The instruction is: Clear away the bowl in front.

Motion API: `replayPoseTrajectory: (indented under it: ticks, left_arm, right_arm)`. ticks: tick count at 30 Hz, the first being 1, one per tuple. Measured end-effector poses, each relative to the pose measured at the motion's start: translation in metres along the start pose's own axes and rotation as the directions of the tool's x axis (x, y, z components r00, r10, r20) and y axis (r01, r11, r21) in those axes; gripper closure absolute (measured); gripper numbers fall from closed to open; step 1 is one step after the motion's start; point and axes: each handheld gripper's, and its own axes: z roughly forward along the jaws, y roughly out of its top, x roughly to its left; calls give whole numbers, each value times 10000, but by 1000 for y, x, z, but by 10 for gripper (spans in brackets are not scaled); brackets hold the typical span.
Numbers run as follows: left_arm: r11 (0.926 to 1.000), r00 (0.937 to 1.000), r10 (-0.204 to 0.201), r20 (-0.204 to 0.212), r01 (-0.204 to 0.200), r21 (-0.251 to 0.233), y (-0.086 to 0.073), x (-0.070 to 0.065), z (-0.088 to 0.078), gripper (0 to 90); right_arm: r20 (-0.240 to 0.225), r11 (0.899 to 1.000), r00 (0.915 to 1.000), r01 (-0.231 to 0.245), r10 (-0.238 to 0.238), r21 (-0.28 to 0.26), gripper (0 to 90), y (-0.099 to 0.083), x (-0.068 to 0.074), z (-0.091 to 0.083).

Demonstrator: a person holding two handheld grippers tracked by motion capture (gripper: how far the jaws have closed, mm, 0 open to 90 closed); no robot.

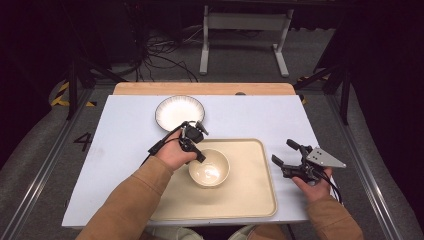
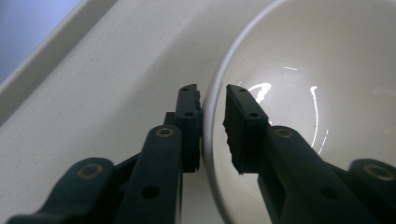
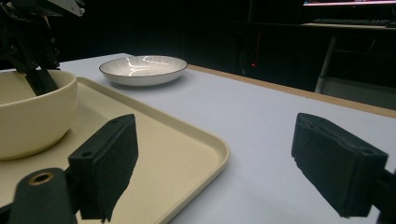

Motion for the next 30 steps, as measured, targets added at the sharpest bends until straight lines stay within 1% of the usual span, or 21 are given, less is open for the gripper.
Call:
replayPoseTrajectory:
  ticks: [3, 4, 5, 7, 8, 10, 11, 12, 13, 15, 16, 18, 20, 21, 22, 23, 24, 25, 28, 29, 30]
  left_arm:
    - [9994, 9999, 99, -106, -103, -341, -2, -6, -5, 667]
    - [9983, 9995, 190, -259, -204, -550, -3, -7, -8, 633]
    - [9975, 9991, 284, -314, -304, -633, -4, -8, -10, 591]
    - [9957, 9989, 298, -369, -329, -871, -6, -9, -13, 558]
    - [9935, 9980, 446, -452, -490, -1023, -8, -10, -16, 533]
    - [9903, 9969, 494, -616, -568, -1265, -11, -11, -19, 470]
    - [9869, 9955, 606, -735, -708, -1452, -12, -11, -21, 438]
    - [9869, 9955, 606, -735, -708, -1452, -12, -11, -21, 401]
    - [9843, 9949, 606, -812, -730, -1604, -15, -11, -23, 401]
    - [9788, 9939, 714, -840, -860, -1859, -18, -12, -27, 347]
    - [9766, 9942, 660, -843, -817, -1990, -20, -12, -29, 347]
    - [9695, 9930, 762, -903, -950, -2257, -24, -12, -33, 305]
    - [9619, 9925, 770, -945, -989, -2550, -28, -13, -36, 275]
    - [9568, 9927, 772, -928, -999, -2732, -31, -13, -39, 264]
    - [9480, 9926, 776, -928, -1023, -3015, -35, -13, -41, 250]
    - [9480, 9926, 776, -928, -1023, -3015, -35, -13, -41, 228]
    - [9411, 9914, 797, -1035, -1090, -3200, -38, -13, -43, 228]
    - [9357, 9899, 786, -1180, -1141, -3338, -42, -12, -45, 203]
    - [9246, 9899, 801, -1168, -1176, -3624, -49, -11, -49, 186]
    - [9159, 9909, 792, -1091, -1155, -3844, -53, -10, -51, 178]
    - [9100, 9911, 782, -1077, -1151, -3982, -55, -9, -51, 166]
  right_arm:
    - [4, 10000, 10000, -2, 2, -2, 149, 0, 0, 0]
    - [5, 10000, 10000, 2, -2, -2, 149, 0, 0, 0]
    - [12, 10000, 10000, 9, -9, -8, 147, 0, 0, 0]
    - [16, 10000, 10000, 11, -11, -10, 146, 0, 0, 0]
    - [17, 10000, 10000, 13, -13, -10, 146, 0, 0, 0]
    - [20, 10000, 10000, 18, -18, -6, 146, 0, 0, 0]
    - [19, 10000, 10000, 24, -24, -6, 146, 0, 0, 0]
    - [19, 10000, 10000, 24, -24, -6, 146, 0, 0, 0]
    - [15, 10000, 10000, 28, -28, -14, 146, 0, 0, 0]
    - [15, 10000, 10000, 31, -31, -15, 145, 0, 0, 0]
    - [15, 10000, 10000, 31, -31, -15, 145, 0, 0, 0]
    - [9, 10000, 10000, 22, -22, -11, 145, 0, 0, 0]
    - [5, 10000, 10000, 15, -15, -15, 145, 0, 0, 0]
    - [0, 10000, 10000, 19, -19, -6, 145, 0, 0, 0]
    - [8, 10000, 10000, 23, -23, 5, 145, 0, 0, 0]
    - [8, 10000, 10000, 23, -23, 5, 145, 0, 0, 0]
    - [-5, 10000, 10000, 20, -20, -4, 145, 0, 0, 0]
    - [8, 10000, 10000, 19, -19, -11, 145, 0, 0, 0]
    - [-1, 10000, 10000, 19, -19, -3, 145, 0, 0, 0]
    - [0, 10000, 10000, 17, -17, -3, 145, 0, 0, 0]
    - [1, 10000, 10000, 17, -17, -5, 145, 0, 0, 0]
